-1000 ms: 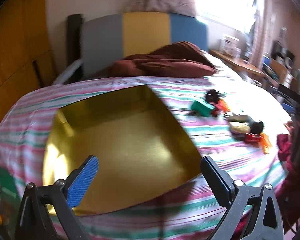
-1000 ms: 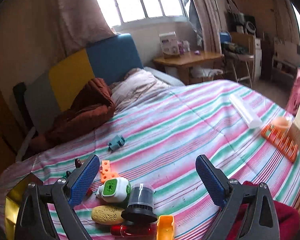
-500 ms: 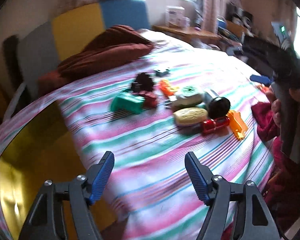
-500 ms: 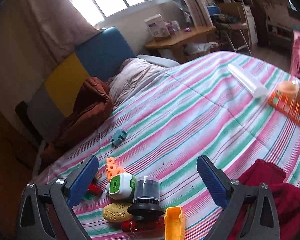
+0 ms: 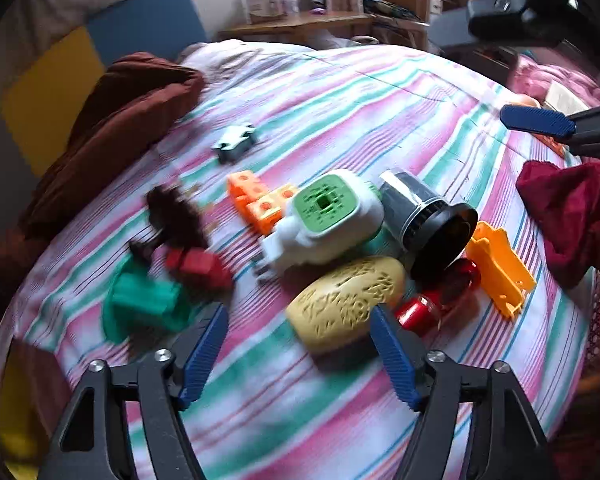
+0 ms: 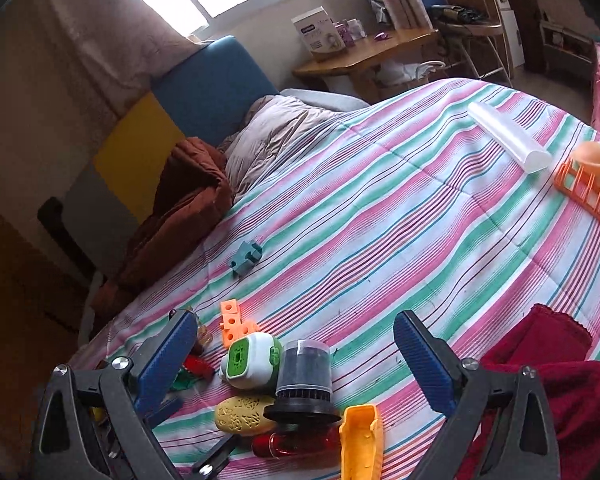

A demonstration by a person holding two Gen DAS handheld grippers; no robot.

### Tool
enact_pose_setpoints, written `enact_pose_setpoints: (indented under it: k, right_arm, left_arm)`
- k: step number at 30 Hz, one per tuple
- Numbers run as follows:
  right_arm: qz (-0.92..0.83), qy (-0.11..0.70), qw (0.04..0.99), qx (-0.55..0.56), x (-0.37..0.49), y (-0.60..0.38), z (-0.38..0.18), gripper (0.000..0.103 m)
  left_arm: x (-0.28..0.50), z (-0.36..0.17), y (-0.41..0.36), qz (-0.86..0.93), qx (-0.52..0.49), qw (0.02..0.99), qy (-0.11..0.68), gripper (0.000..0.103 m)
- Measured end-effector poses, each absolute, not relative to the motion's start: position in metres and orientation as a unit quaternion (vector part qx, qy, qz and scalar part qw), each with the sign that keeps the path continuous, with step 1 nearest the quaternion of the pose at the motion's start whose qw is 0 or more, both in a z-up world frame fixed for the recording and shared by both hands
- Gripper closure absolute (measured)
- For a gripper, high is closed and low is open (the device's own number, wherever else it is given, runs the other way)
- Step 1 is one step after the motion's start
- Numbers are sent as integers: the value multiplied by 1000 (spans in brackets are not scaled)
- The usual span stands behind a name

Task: Organize rigid objects
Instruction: 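Grasp the yellow egg-shaped soap with the left gripper while the right grasps the red flashlight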

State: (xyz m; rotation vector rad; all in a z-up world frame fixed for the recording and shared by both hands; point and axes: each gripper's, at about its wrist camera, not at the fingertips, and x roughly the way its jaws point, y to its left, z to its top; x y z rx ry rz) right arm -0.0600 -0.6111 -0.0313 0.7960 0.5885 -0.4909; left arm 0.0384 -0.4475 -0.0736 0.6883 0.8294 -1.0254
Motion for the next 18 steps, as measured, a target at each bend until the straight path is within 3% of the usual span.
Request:
enact_pose_setpoints:
  k: [6, 8, 9, 10, 18]
  right_arm:
    - [-226, 285, 848, 385, -58, -613, -34, 2]
    - [-227, 284, 847, 387, -58, -614, -35, 2]
    - [-228, 284, 846, 389, -58, -614, -36, 2]
    - [-228, 285, 845, 390, -59, -615, -36, 2]
    - [-224, 305, 843, 382, -54, -616, -39, 3]
  left_arm:
    - [37, -89, -473, -491, 340, 704, 384, 27]
    - [39, -92, -475, -494, 325, 698, 403, 39]
    - [40, -93, -473, -499, 309, 695, 416, 55]
    - [40, -93, -469, -497, 296, 698, 423, 58]
    - [24, -93, -405, -447, 220, 748, 439, 58]
